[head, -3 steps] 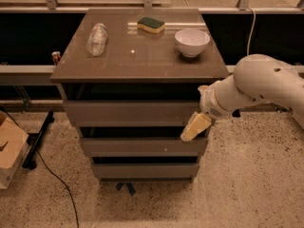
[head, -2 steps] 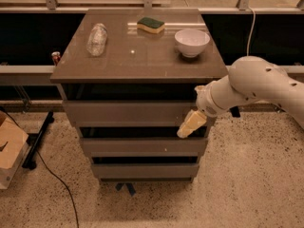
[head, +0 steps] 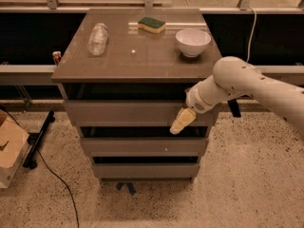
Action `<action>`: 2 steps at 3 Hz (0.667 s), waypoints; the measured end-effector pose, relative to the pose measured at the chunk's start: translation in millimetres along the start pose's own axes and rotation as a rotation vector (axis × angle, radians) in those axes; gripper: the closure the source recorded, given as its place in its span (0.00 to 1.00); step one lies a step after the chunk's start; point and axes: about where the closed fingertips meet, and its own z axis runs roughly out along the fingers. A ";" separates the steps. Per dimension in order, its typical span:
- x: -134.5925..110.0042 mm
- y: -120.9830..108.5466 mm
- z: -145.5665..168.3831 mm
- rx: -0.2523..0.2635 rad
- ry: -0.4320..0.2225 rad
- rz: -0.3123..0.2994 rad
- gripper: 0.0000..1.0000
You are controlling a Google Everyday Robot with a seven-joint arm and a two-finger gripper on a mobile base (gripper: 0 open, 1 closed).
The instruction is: Open top drawer
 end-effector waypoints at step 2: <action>8.0 -7.0 33.5 -0.090 0.057 -0.022 0.19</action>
Offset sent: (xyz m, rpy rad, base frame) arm 0.0117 0.0008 -0.0383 -0.0811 0.1226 0.0965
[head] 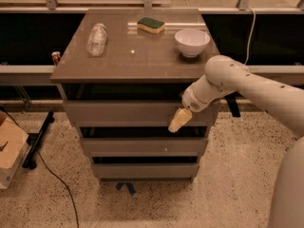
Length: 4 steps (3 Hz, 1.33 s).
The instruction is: Open top drawer
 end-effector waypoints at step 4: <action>27.5 49.0 -23.4 -0.068 0.096 0.003 0.54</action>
Offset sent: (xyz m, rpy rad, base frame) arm -0.1311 -0.0601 -0.0060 -0.2414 0.1921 0.1326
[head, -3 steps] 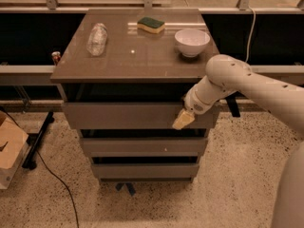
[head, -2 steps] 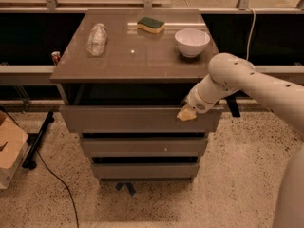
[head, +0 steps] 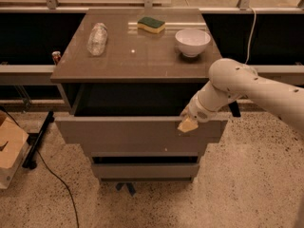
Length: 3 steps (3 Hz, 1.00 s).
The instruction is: Open top drawer
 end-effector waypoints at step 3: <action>1.1 5.0 2.7 -0.007 0.014 -0.002 0.00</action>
Offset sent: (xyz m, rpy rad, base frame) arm -0.0025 -0.0006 0.0002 -0.0017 0.0041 0.0000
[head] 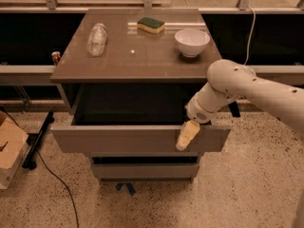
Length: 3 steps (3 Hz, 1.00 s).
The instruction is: Open top drawer
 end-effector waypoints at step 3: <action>35.0 48.4 7.7 -0.092 0.063 0.097 0.14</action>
Offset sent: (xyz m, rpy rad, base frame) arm -0.0912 -0.0231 -0.0323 -0.0409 0.2317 -0.0769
